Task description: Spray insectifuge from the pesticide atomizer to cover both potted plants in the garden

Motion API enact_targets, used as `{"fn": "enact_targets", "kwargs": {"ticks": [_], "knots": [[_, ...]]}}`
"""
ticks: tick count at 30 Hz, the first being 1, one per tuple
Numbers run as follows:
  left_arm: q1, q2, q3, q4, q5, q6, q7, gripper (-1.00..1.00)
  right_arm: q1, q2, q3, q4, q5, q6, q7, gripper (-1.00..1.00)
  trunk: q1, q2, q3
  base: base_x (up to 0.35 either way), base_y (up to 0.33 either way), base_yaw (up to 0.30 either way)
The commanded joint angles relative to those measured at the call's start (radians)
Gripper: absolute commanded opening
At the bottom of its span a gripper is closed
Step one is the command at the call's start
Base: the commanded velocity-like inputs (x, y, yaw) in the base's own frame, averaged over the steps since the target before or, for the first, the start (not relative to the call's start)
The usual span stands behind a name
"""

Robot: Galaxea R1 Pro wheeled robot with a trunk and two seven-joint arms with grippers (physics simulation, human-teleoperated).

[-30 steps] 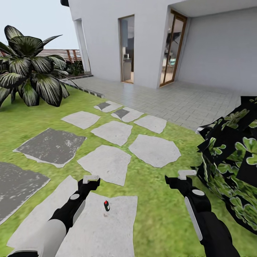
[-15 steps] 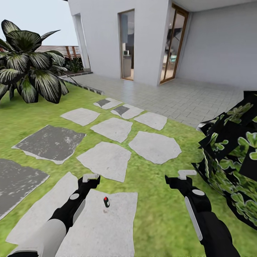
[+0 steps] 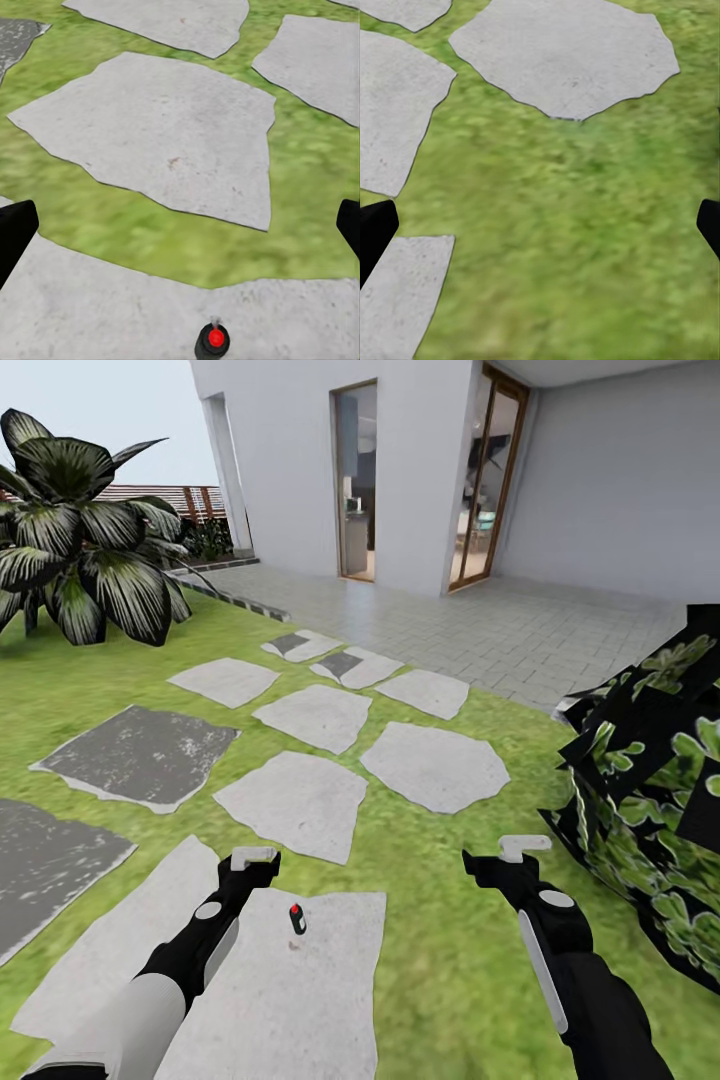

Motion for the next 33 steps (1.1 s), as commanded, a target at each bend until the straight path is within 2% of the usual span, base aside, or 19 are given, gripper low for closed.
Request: {"fn": "enact_targets", "kwargs": {"ticks": [1,21,30,33], "knots": [[-0.001,-0.001,0.002,0.001,0.001,-0.003,-0.001,1.0,-0.001,-0.001,-0.002,-0.003,0.003,0.005,0.001,1.0,0.004,-0.008,-0.005,0.0,0.0,0.0],[-0.001,0.0,0.002,0.001,0.001,-0.003,-0.001,1.0,0.0,-0.002,0.0,-0.001,0.003,0.005,0.002,1.0,0.08,-0.148,-0.098,0.0,0.0,0.0],[-0.001,-0.001,0.0,0.001,-0.002,-0.003,0.0,1.0,0.0,-0.002,0.0,-0.002,0.003,0.005,0.001,1.0,0.115,-0.211,-0.129,0.0,0.0,0.0],[-0.001,-0.001,-0.001,0.001,-0.004,-0.003,0.003,1.0,0.0,-0.002,0.0,-0.002,0.004,0.005,0.0,1.0,0.115,-0.211,-0.129,0.0,0.0,0.0]]}}
